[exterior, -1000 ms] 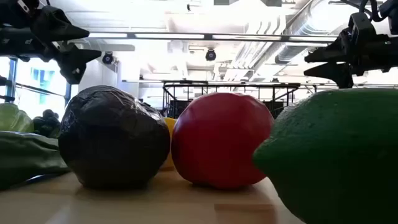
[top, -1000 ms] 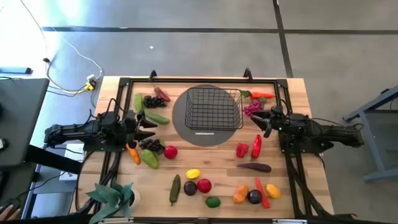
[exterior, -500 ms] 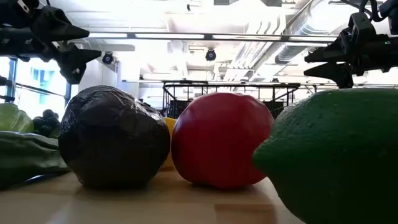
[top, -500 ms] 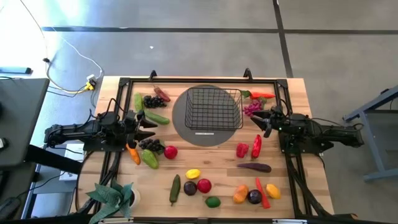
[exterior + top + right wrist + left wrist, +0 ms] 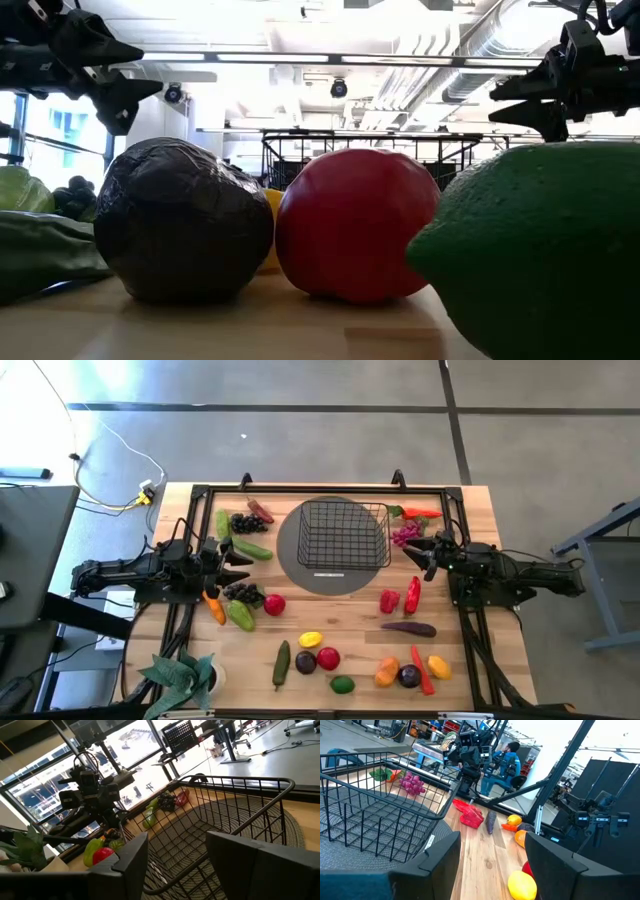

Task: Build produce basket

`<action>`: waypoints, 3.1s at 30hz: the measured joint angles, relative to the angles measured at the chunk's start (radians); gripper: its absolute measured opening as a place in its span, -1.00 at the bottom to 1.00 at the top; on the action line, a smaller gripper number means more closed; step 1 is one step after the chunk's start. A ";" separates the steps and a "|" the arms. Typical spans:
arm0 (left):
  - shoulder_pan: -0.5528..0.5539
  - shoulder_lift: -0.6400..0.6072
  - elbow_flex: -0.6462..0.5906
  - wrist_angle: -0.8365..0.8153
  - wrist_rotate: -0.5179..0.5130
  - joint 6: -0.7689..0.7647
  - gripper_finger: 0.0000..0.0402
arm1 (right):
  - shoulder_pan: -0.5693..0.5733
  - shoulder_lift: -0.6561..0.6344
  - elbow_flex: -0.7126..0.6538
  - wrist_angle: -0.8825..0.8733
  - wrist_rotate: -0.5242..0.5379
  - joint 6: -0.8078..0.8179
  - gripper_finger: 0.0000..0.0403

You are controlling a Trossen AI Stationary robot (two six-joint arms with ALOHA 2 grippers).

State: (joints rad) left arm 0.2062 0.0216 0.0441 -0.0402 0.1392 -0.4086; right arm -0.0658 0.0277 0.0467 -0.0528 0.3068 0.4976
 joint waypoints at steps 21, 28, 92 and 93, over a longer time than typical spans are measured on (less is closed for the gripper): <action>0.000 0.000 0.000 0.000 0.000 0.000 0.05 | 0.000 0.000 0.000 0.000 0.000 0.000 -0.09; 0.000 0.000 0.000 0.000 0.000 0.000 0.05 | 0.000 0.000 0.000 0.000 0.000 0.000 -0.09; 0.000 0.000 0.000 0.143 -0.233 -0.427 0.05 | 0.001 0.130 0.382 -0.473 -0.187 0.172 0.16; 0.000 0.000 0.000 0.143 -0.237 -0.427 0.05 | 0.001 0.159 0.416 -0.519 -0.229 0.195 0.16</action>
State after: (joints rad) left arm 0.2058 0.0212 0.0441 0.1028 -0.0976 -0.8352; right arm -0.0650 0.1868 0.4626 -0.5718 0.0775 0.6923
